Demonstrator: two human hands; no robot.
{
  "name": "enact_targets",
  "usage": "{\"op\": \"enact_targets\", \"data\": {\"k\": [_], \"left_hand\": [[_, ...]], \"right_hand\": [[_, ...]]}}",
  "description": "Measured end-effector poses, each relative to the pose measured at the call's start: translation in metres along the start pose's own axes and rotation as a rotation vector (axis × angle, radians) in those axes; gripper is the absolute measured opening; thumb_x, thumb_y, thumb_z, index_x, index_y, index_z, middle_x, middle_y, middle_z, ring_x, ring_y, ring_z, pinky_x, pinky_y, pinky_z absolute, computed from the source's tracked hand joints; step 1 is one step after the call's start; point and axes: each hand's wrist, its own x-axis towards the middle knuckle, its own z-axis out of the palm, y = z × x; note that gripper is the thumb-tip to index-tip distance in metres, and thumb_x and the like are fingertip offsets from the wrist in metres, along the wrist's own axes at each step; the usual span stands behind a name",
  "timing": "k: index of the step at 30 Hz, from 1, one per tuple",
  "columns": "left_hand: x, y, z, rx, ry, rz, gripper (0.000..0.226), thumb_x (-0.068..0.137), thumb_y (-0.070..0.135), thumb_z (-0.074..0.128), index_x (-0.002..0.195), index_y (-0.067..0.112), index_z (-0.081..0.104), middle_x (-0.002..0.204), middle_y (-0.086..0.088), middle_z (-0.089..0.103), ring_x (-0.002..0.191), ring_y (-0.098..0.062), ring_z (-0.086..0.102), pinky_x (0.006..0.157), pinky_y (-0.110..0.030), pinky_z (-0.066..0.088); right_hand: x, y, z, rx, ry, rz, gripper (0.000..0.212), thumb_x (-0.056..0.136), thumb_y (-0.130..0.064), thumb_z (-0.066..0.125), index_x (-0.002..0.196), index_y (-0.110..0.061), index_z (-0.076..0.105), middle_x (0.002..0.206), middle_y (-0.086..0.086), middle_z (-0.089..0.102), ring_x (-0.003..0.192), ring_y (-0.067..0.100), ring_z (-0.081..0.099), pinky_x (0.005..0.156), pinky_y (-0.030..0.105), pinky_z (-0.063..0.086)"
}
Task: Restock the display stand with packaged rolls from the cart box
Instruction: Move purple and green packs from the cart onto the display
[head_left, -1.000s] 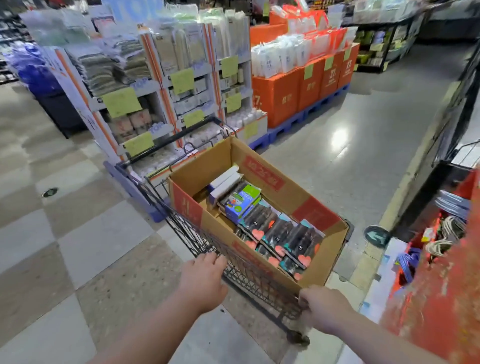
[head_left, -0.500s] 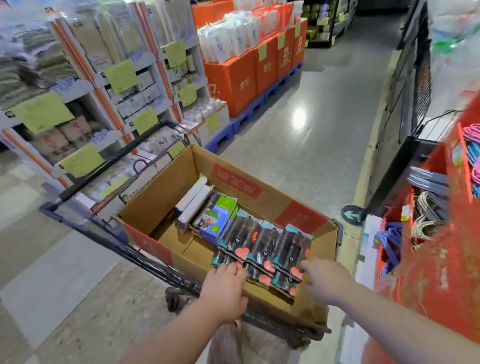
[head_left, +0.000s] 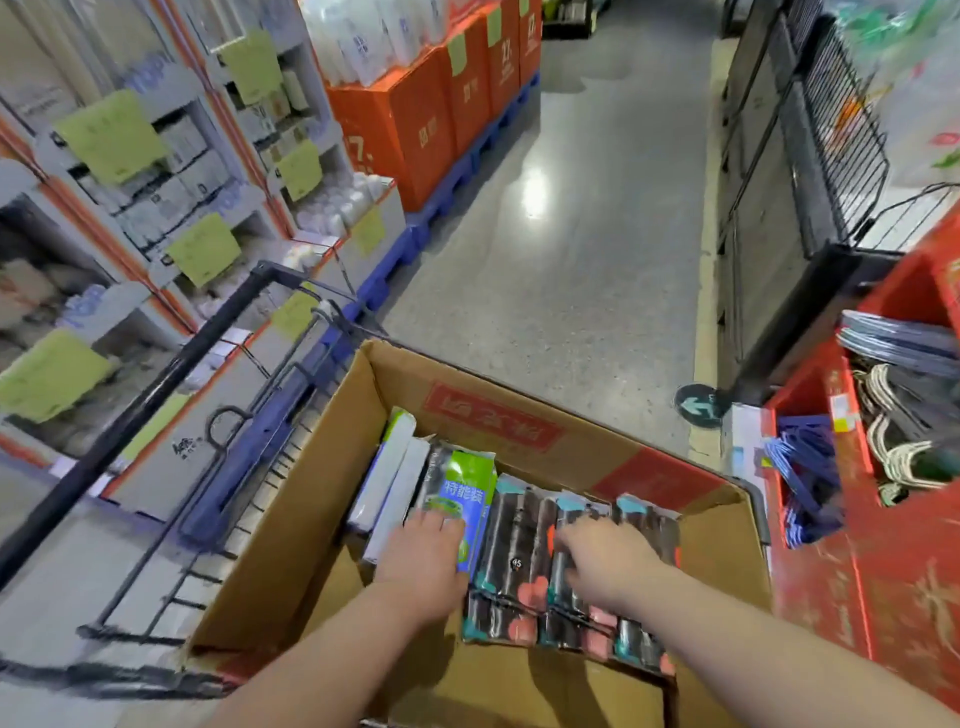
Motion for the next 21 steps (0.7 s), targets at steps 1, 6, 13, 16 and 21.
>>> {"op": "enact_targets", "data": {"k": [1,6,13,16,21], "left_hand": [[0.010,-0.011,-0.001,-0.009,0.014,-0.011,0.052,0.091,0.041,0.047,0.138,0.019,0.038,0.142,-0.004,0.037,0.133,-0.024,0.032,0.104,-0.036,0.035],[0.051,-0.047,0.003,-0.188,0.015,-0.121,0.064,0.092,0.047,0.047,0.144,0.014,0.031,0.149,-0.007,0.029,0.138,-0.025,0.029,0.108,-0.034,0.034],[0.066,-0.059,0.020,-0.406,0.107,-0.207,0.071,0.086,0.042,0.058,0.146,0.014,0.031,0.152,-0.005,0.027,0.140,-0.021,0.024,0.112,-0.028,0.024],[0.068,-0.061,0.024,-0.484,0.113,-0.215,0.070,0.087,0.037,0.059,0.146,0.013,0.032,0.152,-0.006,0.028,0.142,-0.021,0.023,0.114,-0.027,0.020],[0.072,-0.059,0.024,-0.605,0.108,-0.243,0.067,0.087,0.027,0.060,0.146,0.010,0.032,0.149,-0.005,0.033,0.138,-0.021,0.029,0.110,-0.026,0.022]], "right_hand": [[0.012,-0.007,0.002,0.015,-0.031,-0.001,0.029,0.090,-0.024,0.049,0.116,-0.013,0.053,0.122,0.011,0.056,0.115,0.031,0.055,0.090,0.040,0.045],[0.070,-0.031,0.018,0.267,-0.131,0.042,0.033,0.090,-0.025,0.050,0.121,-0.013,0.050,0.129,0.012,0.051,0.118,0.030,0.053,0.092,0.037,0.046],[0.124,-0.061,0.050,0.842,-0.195,0.223,0.048,0.086,-0.025,0.063,0.129,-0.012,0.046,0.132,0.009,0.053,0.117,0.025,0.054,0.090,0.025,0.044],[0.138,-0.077,0.060,1.181,-0.190,0.394,0.058,0.079,-0.029,0.072,0.127,-0.012,0.044,0.120,0.007,0.060,0.099,0.020,0.059,0.076,0.022,0.043],[0.157,-0.088,0.084,1.600,-0.094,0.633,0.071,0.058,-0.034,0.085,0.116,-0.007,0.054,0.113,0.012,0.067,0.097,0.027,0.067,0.089,0.040,0.054]]}}
